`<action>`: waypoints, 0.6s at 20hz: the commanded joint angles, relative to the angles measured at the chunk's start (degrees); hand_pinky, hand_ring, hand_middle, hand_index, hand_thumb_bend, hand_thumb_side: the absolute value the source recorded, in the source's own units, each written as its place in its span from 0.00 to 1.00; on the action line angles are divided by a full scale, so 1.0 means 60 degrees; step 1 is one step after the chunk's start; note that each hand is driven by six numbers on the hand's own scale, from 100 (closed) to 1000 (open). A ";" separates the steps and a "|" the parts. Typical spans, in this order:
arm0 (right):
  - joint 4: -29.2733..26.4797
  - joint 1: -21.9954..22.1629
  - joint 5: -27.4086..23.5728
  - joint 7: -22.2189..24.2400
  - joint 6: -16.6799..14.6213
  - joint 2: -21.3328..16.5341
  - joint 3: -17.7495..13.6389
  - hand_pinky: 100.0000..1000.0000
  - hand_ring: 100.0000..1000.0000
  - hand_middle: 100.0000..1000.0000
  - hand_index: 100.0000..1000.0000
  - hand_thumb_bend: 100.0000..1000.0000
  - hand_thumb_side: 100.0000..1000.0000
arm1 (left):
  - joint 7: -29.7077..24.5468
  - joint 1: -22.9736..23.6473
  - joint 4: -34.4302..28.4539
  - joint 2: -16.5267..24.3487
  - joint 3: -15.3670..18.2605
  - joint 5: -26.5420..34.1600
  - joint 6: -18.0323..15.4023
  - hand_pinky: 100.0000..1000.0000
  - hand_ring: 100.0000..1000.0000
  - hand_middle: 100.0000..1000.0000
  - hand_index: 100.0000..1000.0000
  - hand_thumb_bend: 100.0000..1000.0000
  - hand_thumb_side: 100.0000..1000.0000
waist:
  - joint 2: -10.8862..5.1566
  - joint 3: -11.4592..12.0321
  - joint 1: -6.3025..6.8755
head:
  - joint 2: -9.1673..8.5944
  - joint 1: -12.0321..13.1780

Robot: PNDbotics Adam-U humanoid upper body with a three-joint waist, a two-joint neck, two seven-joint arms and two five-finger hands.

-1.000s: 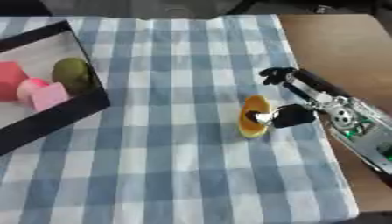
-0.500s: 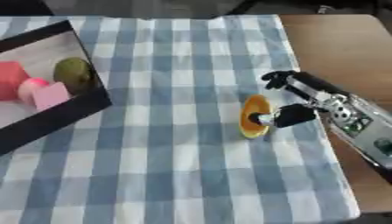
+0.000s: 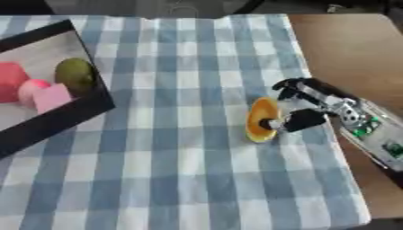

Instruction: Pick up objects on the table and place them in the box.

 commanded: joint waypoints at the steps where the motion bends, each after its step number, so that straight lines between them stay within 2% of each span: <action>1: 0.0056 -0.0058 0.0046 0.0112 -0.0043 -0.0131 -0.0036 0.85 0.80 0.63 0.83 0.51 0.32 | -0.0048 -0.0134 -0.0066 0.0195 0.0055 -0.0055 -0.0011 0.85 1.00 0.84 0.83 0.00 0.77 | 0.0042 0.0008 0.0145 | -0.0018 -0.0006; 6: 0.0191 -0.0066 0.0066 0.0015 -0.0022 -0.0027 -0.0026 0.83 0.75 0.55 0.76 0.48 0.23 | -0.0078 -0.0153 -0.0062 0.0182 0.0040 -0.0058 -0.0010 0.85 1.00 0.84 0.83 0.00 0.77 | 0.0075 0.0023 0.0154 | -0.0018 0.0007; 10: 0.0260 -0.0084 -0.0094 -0.0276 0.0112 0.0023 -0.0058 0.81 0.68 0.46 0.68 0.40 0.05 | -0.0103 -0.0165 -0.0064 0.0172 0.0038 -0.0063 -0.0016 0.85 1.00 0.84 0.83 0.00 0.77 | 0.0091 0.0020 0.0154 | -0.0018 0.0009; 11: 0.0265 -0.0089 -0.0186 -0.0359 0.0153 0.0027 -0.0060 0.81 0.68 0.46 0.68 0.40 0.05 | -0.0108 -0.0169 -0.0063 0.0169 0.0036 -0.0063 -0.0017 0.85 1.00 0.84 0.83 0.00 0.77 | 0.0093 0.0018 0.0152 | -0.0018 0.0007; 12: 0.0268 -0.0093 -0.0303 -0.0445 0.0198 0.0038 -0.0070 0.80 0.65 0.43 0.65 0.34 0.00 | -0.0113 -0.0169 -0.0061 0.0167 0.0034 -0.0063 -0.0016 0.85 1.00 0.84 0.83 0.00 0.77 | 0.0092 0.0014 0.0152 | -0.0018 0.0007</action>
